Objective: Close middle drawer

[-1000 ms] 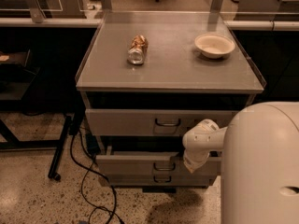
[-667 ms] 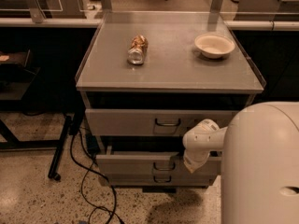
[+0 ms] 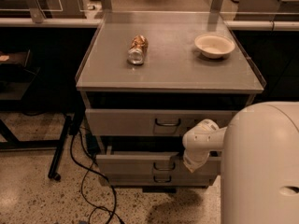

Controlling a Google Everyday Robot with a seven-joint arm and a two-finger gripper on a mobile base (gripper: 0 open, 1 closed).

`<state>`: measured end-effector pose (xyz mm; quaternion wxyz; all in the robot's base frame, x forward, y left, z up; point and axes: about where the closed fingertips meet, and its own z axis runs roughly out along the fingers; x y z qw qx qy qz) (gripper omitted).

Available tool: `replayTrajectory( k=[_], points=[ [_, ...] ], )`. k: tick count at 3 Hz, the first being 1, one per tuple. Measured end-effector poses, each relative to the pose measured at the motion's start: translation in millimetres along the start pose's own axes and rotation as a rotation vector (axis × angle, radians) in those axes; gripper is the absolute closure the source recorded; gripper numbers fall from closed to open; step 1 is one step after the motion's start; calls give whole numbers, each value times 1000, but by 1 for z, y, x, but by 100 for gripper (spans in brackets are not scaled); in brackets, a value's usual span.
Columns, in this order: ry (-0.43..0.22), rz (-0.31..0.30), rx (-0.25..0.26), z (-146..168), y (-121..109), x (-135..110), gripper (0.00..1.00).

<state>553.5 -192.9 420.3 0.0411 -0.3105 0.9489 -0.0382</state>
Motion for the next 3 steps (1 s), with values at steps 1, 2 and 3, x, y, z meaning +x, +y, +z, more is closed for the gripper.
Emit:
replayTrajectory(
  k=[1,2,3],
  points=[
    [0,0,0,0,0,0,6],
    [0,0,0,0,0,0,0],
    [0,0,0,0,0,0,3]
  ],
)
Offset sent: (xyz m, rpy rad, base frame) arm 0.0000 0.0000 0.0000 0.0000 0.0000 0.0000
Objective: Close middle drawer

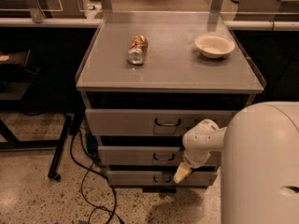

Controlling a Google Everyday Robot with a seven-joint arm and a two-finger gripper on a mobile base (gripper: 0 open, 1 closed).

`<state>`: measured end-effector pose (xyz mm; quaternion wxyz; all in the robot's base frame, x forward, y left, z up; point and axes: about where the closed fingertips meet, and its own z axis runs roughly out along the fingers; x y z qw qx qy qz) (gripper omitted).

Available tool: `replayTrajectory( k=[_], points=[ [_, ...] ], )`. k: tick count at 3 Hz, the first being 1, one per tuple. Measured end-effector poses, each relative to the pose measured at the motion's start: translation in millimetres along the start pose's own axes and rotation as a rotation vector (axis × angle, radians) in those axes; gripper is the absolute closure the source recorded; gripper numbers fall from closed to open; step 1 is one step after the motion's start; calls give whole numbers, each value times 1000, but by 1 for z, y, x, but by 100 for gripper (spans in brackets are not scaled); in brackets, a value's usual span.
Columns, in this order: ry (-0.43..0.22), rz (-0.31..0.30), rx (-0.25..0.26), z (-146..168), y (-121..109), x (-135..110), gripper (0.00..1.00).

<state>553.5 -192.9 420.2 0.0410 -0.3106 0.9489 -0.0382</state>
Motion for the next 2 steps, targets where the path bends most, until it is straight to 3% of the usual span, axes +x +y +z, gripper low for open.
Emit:
replayTrajectory(
  k=[2],
  points=[
    [0,0,0,0,0,0,38]
  ],
)
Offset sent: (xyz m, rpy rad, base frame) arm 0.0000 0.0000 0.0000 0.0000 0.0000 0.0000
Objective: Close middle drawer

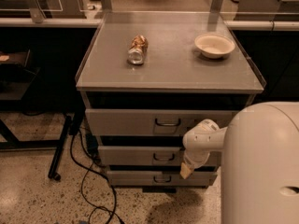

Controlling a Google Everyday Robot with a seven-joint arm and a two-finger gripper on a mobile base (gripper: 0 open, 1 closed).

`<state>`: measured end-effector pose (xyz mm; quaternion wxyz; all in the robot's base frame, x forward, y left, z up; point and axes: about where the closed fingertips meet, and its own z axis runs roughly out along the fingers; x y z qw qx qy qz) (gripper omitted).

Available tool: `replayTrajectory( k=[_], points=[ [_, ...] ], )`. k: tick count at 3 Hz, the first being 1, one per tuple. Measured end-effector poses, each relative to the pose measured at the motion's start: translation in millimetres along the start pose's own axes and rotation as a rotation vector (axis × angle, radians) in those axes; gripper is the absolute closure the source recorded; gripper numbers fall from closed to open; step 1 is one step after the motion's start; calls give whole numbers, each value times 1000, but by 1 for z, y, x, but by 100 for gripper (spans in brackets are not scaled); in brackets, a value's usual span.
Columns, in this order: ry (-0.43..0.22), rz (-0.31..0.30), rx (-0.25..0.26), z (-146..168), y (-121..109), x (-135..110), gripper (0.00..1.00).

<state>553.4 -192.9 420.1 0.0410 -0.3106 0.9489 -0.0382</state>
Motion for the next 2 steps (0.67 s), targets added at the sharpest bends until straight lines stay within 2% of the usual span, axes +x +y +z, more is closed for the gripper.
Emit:
replayTrajectory(
  k=[1,2],
  points=[
    [1,0,0,1,0,0,62],
    [13,48,34,12,-11,-4,84]
  ],
)
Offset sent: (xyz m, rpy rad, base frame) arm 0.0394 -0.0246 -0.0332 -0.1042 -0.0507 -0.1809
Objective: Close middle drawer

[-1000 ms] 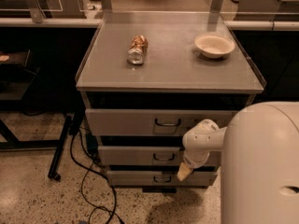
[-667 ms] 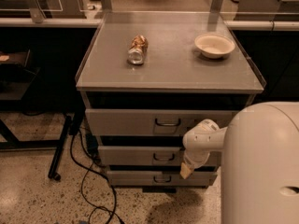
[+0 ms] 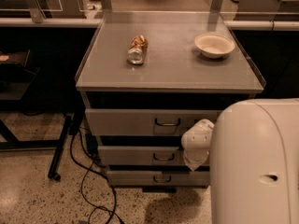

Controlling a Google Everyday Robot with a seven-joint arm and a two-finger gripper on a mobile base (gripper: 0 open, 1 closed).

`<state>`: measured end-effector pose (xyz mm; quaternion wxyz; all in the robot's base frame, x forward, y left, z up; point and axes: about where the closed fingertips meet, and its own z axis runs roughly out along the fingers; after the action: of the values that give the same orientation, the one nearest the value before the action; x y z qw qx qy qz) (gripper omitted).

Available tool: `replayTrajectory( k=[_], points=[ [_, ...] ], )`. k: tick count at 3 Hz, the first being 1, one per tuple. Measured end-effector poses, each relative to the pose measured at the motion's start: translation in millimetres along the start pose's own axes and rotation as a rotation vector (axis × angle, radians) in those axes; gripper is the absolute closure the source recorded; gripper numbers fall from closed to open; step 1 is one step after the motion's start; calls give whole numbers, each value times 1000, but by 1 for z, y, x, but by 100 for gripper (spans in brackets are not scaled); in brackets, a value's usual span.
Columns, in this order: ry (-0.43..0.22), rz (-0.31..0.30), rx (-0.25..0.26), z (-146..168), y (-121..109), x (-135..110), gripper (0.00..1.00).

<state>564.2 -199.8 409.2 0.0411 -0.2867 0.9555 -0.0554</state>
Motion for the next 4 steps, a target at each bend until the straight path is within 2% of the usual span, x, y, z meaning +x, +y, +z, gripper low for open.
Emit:
replayTrajectory(
  k=[1,2,4],
  points=[
    [14,86,71,17,-22,-6,100],
    [20,185,143,30,-43,-9,100],
    [13,280,228,39,-61,-12,100]
  ],
)
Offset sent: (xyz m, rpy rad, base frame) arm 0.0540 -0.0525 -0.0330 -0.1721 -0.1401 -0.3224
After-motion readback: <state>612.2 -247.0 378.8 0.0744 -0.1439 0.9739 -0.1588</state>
